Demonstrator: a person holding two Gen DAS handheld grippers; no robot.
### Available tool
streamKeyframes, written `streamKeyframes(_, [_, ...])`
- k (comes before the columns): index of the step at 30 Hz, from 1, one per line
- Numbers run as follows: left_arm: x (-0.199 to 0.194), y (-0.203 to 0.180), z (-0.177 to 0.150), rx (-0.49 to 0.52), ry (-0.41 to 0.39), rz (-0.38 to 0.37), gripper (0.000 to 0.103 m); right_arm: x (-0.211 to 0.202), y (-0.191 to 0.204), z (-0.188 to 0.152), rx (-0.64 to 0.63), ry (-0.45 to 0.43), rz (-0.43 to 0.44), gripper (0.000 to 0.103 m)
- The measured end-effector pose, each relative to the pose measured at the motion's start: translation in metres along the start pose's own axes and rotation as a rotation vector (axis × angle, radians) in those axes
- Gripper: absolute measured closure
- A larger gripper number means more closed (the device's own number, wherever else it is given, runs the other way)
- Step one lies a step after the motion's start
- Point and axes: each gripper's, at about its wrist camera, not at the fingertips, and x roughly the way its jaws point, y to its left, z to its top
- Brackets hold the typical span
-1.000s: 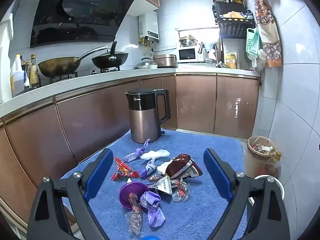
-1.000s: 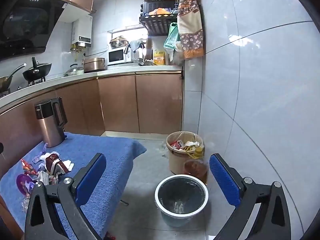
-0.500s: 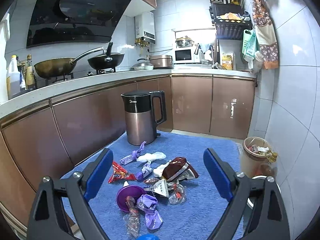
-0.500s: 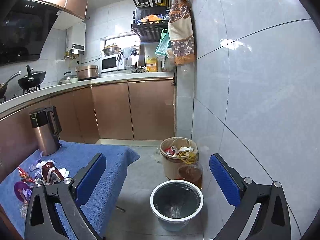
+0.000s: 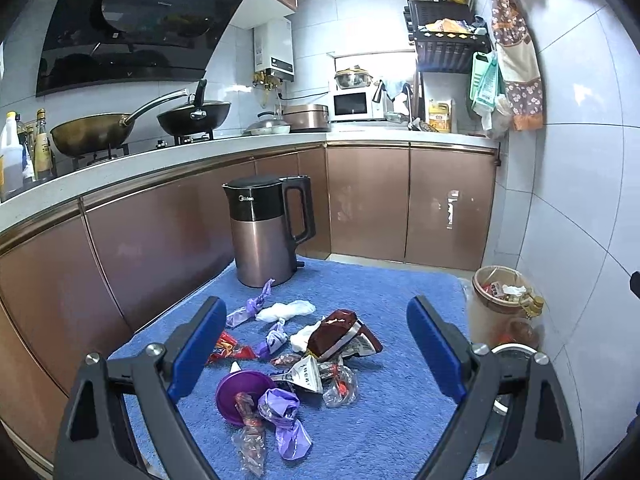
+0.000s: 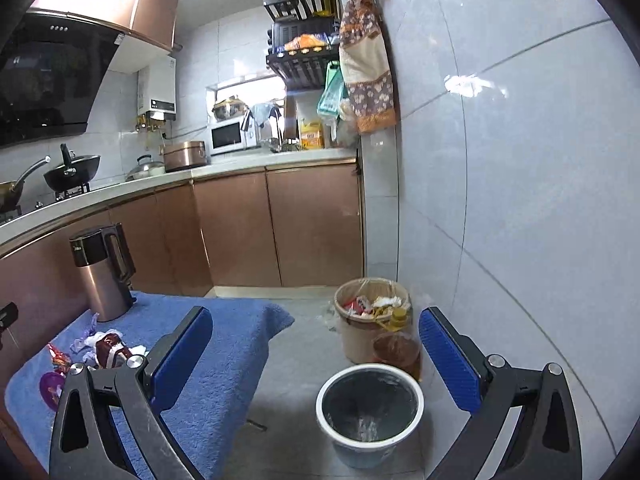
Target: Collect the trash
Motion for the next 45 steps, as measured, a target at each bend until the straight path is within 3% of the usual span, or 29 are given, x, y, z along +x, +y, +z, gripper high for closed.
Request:
streamKeyframes(9, [0.002,-0.001,0.001,0.013,-0.007,-0.003,0.011,-0.005,-0.011,0.004,0.040,-0.032,0.002,0.000])
streamKeyframes(38, [0.008,0.001,-0.008,0.025,-0.028,-0.039,0.011,0.005,0.012,0.002,-0.021,0.023,-0.013,0.000])
streamKeyframes(45, [0.014,0.012,-0.012,0.000,-0.004,-0.053,0.011,0.013,0.019,0.000,-0.037,0.045,0.006,0.000])
